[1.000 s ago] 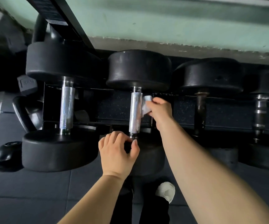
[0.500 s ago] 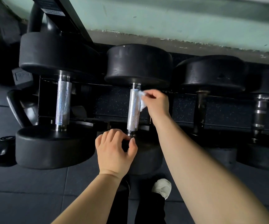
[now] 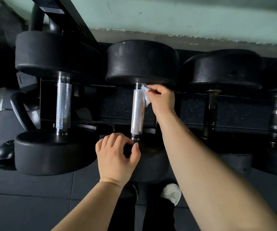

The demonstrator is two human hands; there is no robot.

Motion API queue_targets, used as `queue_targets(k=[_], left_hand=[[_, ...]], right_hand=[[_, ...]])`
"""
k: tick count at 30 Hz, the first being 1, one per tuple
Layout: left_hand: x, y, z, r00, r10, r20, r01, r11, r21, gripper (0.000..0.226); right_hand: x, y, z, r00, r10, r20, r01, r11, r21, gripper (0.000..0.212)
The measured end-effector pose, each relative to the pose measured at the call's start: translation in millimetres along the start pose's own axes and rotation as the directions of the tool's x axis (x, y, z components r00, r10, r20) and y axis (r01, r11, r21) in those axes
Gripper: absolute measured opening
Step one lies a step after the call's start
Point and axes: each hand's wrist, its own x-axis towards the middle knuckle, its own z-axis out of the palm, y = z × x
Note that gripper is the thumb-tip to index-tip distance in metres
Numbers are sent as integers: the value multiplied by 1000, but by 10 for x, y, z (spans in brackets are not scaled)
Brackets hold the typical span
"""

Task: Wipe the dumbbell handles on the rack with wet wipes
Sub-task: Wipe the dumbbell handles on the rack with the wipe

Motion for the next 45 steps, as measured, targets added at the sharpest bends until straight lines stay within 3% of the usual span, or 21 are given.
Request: queue_targets(k=[8,12,15,19,22,24,28,32,34,37,38,40,42,45], left_hand=[[6,27,-21,1000,-12,14,12,1000,-6,26],[5,27,-32,1000,-24,15,24,1000,-12,26],[7,25,-26,1000,-21,7,21,1000,-8,26],[6,19,-30,1000,-24,11,24,1000,-8,27],[9,13,-28,999,-35,14,35,999,-11,27],[7,13,-26,999,-33,5,33,999,-15,27],[2,8,-17,999,-39,-3,38,999,-16,27],[2,13,-38,999,-35,4,35,999,-13,28],[8,18,-45,999,-44,17,44,999,-11,29],[7,10,-32,999,-46,13,46,999,-13,28],[6,7,-28,999,-47,7,47,999,-22,28],[7,4,-13,999,-46,-2,46,998,-33,27],[7,-1,-6,999,-45,-7,45,998,-37,28],[4,-12,1,999,-40,-18,39,998,-48,27]], right_hand=[[-305,181,-194,963,104,248,-56,980,-193,5],[-48,12,-69,991,-51,121,71,983,-169,15],[-35,13,-46,992,-76,97,88,988,-127,16],[-314,255,-175,950,55,309,27,967,-254,7],[-360,308,-230,898,138,419,23,934,-358,23],[-296,220,-233,900,117,419,41,936,-350,21],[-218,149,-181,966,26,258,45,963,-265,21],[-417,285,-272,904,134,406,72,888,-453,26],[-461,319,-301,908,139,395,64,886,-459,18],[-417,233,-199,962,6,272,88,939,-334,9],[-384,186,-137,979,-117,168,169,924,-343,8],[-318,84,-2,916,-399,-42,347,839,-419,10],[-265,34,130,848,-524,-82,429,769,-473,11],[-193,71,251,832,-553,-35,448,708,-546,15]])
